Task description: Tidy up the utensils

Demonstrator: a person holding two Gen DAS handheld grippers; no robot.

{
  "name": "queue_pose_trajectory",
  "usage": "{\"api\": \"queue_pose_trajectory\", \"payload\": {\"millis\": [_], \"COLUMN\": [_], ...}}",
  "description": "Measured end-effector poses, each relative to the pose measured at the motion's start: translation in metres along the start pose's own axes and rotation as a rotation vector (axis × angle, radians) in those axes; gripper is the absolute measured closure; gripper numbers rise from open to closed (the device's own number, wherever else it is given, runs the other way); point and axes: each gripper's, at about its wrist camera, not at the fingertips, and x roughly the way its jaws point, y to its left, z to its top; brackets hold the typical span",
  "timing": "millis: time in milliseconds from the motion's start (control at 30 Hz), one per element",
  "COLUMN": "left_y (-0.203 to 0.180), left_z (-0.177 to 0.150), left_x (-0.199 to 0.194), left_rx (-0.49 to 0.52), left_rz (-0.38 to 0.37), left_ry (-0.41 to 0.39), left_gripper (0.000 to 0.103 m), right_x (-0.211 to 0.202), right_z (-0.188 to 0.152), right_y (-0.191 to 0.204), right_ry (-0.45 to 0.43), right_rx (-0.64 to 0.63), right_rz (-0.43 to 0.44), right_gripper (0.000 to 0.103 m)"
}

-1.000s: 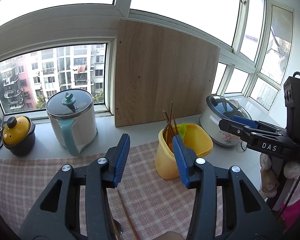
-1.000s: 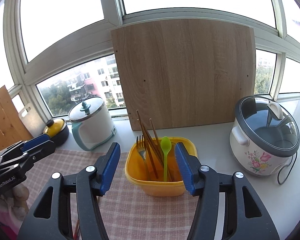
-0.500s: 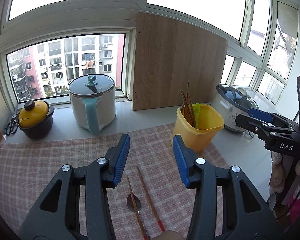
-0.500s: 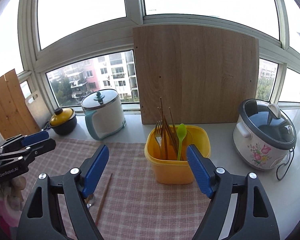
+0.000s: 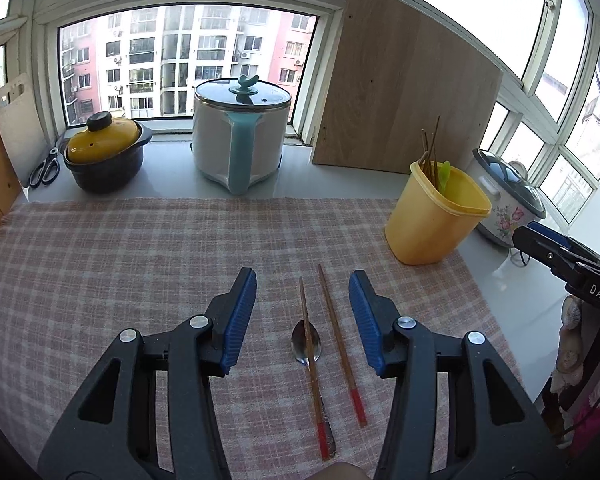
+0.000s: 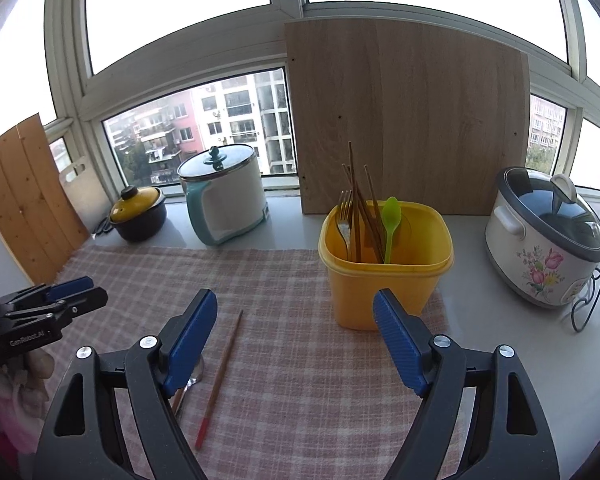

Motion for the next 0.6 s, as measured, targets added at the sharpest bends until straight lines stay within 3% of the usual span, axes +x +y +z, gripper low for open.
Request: {"api": "queue_pose_trajectory", "payload": {"millis": [200,600], "left_y": [0.006,-0.004], "left_z": [-0.026,-0.064], "left_x": [0.013,0.06], "left_rx": [-0.029,-0.043], "left_rz": [0.003,-0.033], "left_ry": [0.057,0.193], "left_gripper": [0.054,0.054], "right_x": [0.017,0.048], "right_z": [-0.022,-0.042], "right_y": [0.014,0.029], "right_ry": [0.076,0.198], "right_rx": [-0.047,-0.044], "right_rz": [-0.017,0.044], "right_gripper": [0.023,0.023]}}
